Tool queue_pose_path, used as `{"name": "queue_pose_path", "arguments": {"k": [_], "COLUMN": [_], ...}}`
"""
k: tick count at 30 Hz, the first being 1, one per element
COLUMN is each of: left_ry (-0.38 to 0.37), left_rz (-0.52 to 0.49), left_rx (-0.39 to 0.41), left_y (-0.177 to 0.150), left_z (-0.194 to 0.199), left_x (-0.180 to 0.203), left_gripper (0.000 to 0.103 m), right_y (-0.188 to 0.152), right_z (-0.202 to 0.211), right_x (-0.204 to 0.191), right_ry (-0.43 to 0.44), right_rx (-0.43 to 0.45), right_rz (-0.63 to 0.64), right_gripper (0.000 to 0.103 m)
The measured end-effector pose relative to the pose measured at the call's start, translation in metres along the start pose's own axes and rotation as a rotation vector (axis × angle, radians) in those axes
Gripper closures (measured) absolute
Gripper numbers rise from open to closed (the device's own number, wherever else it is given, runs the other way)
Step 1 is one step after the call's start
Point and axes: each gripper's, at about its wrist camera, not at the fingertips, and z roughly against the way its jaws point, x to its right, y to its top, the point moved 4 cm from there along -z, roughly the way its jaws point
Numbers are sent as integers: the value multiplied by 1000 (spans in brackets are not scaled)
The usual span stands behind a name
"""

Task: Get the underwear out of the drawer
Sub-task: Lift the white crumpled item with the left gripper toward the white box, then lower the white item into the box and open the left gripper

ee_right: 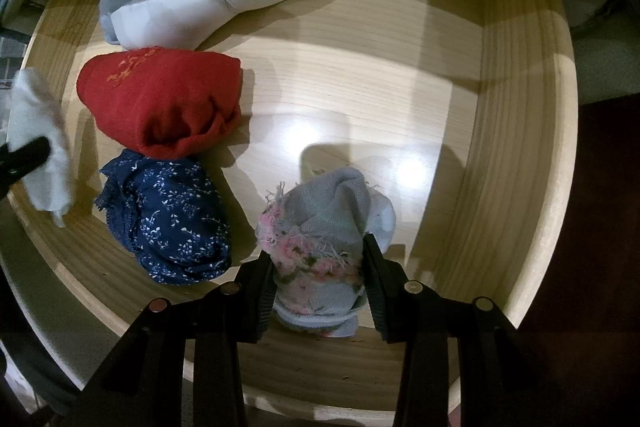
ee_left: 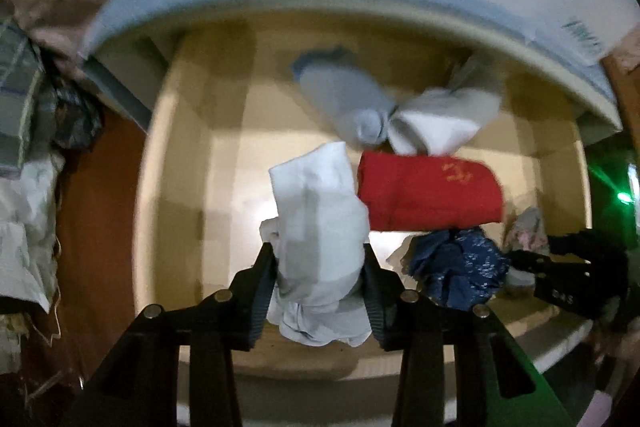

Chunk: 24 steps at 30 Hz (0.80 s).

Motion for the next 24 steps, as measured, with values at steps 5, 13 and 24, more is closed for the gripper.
{"name": "queue_pose_path", "arguments": {"k": [5,13,24], "left_ry": [5,-33,40], "left_rz": [-81,-136,-182], "left_rx": [190,488,758], "left_y": [-7,20,104], "left_z": [48,147,241], "left_x": [6,21,27], "left_gripper": [62,62,62], "right_y": [0,0,0], "right_z": [-1,-3,-5], "right_x": [1,2,3], "right_ry": [-1,-5,-7], "right_rx": [0,-1,-1], "right_rz": [1,1,0], "right_gripper": [65,65,65]}}
